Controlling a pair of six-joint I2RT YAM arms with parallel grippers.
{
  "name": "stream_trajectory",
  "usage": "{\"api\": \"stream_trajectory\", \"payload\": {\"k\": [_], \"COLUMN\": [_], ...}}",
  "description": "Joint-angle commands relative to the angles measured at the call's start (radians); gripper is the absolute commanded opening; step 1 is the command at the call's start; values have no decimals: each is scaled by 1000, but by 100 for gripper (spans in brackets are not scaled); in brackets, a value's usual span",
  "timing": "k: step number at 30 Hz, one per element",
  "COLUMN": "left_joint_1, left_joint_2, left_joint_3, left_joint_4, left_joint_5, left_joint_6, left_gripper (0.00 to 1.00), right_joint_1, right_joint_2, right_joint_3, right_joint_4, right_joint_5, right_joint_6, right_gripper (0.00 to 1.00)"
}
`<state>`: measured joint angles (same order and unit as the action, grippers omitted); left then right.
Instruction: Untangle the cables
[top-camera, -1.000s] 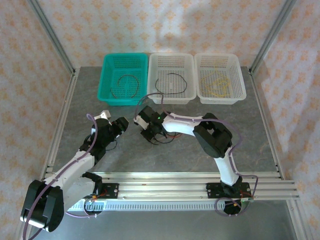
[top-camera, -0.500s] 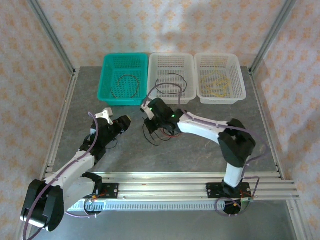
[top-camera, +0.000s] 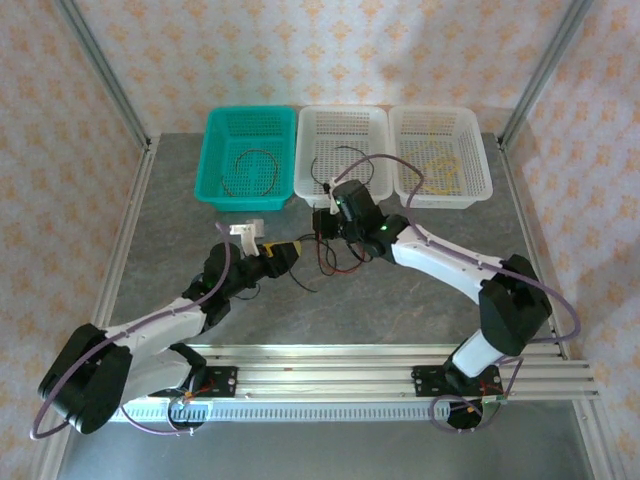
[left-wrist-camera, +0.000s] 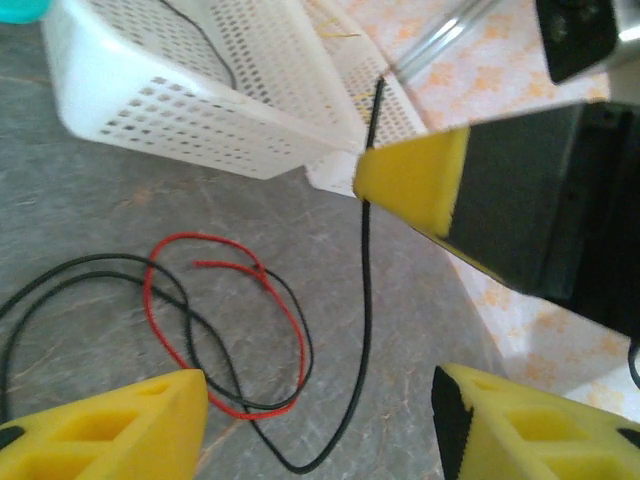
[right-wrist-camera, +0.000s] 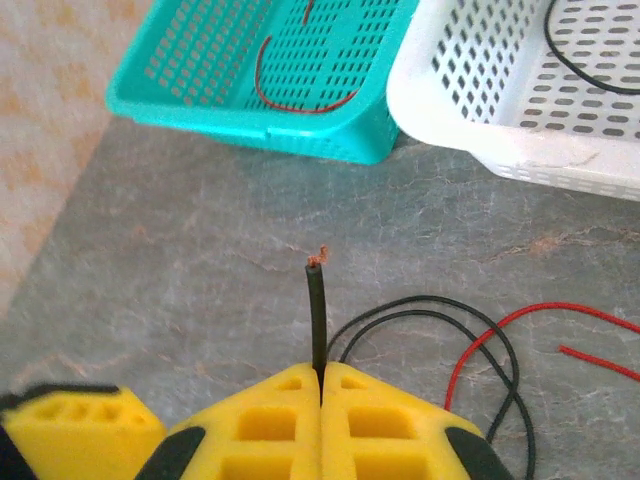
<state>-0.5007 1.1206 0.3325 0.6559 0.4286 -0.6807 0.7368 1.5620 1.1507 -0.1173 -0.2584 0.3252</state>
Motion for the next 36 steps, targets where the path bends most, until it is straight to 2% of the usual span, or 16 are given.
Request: {"api": "stream_trajectory", "payload": {"k": [1,10,16,18,26,30,34,36], "left_joint_1": [-29,-97,-120,-124,-128,-130,-130,-130], "left_joint_2": [44,224,331,363,407,400,348,306], "left_joint_3": [4,47,80,94,112,128,165,194], "left_joint_4": [160,281,309,313,308,283,192,112], "left_joint_5": [39,26,-5,-1,-13,-18,-16,-23], "left_joint_6": [21,16,27,33,41,42,54,73], "left_gripper": [63,64,57,53,15,0,0,0], "right_joint_1": [-14,-46,-47,-47,-48,-50,-50,-50], "right_joint_2": [-36,-41,-45,-44,-51,-65,-123,-169], "right_joint_3": [-13,-29,-31,-27,-25,-26,-42,-67], "right_joint_4": [28,49,49,47,26,18,-22,-33], "right_joint_5": [13,-32,-42,-41,-8,19,166,248], "right_joint_6": [146,253,269,270,264,248,223,214], "right_gripper": [0,0,0,0,0,0,1,16]}}
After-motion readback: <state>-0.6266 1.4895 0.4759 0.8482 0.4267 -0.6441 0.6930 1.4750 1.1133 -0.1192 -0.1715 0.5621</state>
